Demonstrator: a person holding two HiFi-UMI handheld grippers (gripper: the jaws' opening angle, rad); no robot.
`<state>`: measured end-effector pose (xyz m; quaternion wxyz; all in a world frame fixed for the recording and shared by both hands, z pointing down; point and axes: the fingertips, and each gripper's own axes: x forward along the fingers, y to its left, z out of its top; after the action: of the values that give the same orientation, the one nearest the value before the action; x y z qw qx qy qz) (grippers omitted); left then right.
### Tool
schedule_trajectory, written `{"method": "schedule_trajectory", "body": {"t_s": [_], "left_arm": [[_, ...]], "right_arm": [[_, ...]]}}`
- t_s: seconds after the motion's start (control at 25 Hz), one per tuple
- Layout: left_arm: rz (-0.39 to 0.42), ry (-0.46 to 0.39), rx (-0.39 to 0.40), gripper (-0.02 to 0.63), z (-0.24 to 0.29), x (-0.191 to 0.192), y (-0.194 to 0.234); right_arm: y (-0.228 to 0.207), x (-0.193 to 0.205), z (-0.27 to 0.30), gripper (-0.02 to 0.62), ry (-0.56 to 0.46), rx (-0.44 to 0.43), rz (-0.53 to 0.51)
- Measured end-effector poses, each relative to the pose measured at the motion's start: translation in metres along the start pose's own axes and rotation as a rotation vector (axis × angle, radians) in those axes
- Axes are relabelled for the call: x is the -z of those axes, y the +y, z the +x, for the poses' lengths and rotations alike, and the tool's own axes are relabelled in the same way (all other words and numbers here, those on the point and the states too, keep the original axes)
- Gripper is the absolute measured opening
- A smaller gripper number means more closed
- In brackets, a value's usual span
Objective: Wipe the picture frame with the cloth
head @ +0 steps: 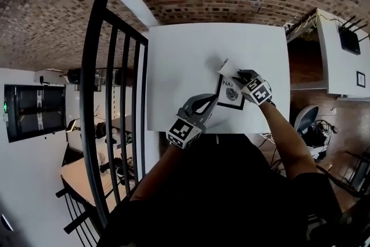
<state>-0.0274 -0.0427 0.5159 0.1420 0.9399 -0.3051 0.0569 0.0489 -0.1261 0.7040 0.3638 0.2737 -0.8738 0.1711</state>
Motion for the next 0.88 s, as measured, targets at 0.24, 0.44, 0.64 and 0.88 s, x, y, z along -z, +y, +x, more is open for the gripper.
{"method": "schedule_trajectory", "body": {"t_s": [0.24,0.44,0.64,0.88], "left_arm": [[-0.003,0.005,-0.058,0.000,-0.002,0.006,0.000],[-0.012,0.009,-0.092,0.000,-0.007,0.009,0.002],[-0.018,0.011,-0.102,0.000,-0.008,0.009,0.005],[-0.013,0.010,-0.084,0.000,-0.001,0.010,0.004]], "right_arm": [[-0.018,0.002,0.027,0.095,0.139,-0.034,-0.245],[-0.015,0.001,0.047,0.095,0.150,-0.079,-0.225],[-0.013,0.026,0.061,0.095,0.270,-0.075,-0.253],[-0.027,0.040,0.048,0.095,0.314,-0.037,-0.243]]}}
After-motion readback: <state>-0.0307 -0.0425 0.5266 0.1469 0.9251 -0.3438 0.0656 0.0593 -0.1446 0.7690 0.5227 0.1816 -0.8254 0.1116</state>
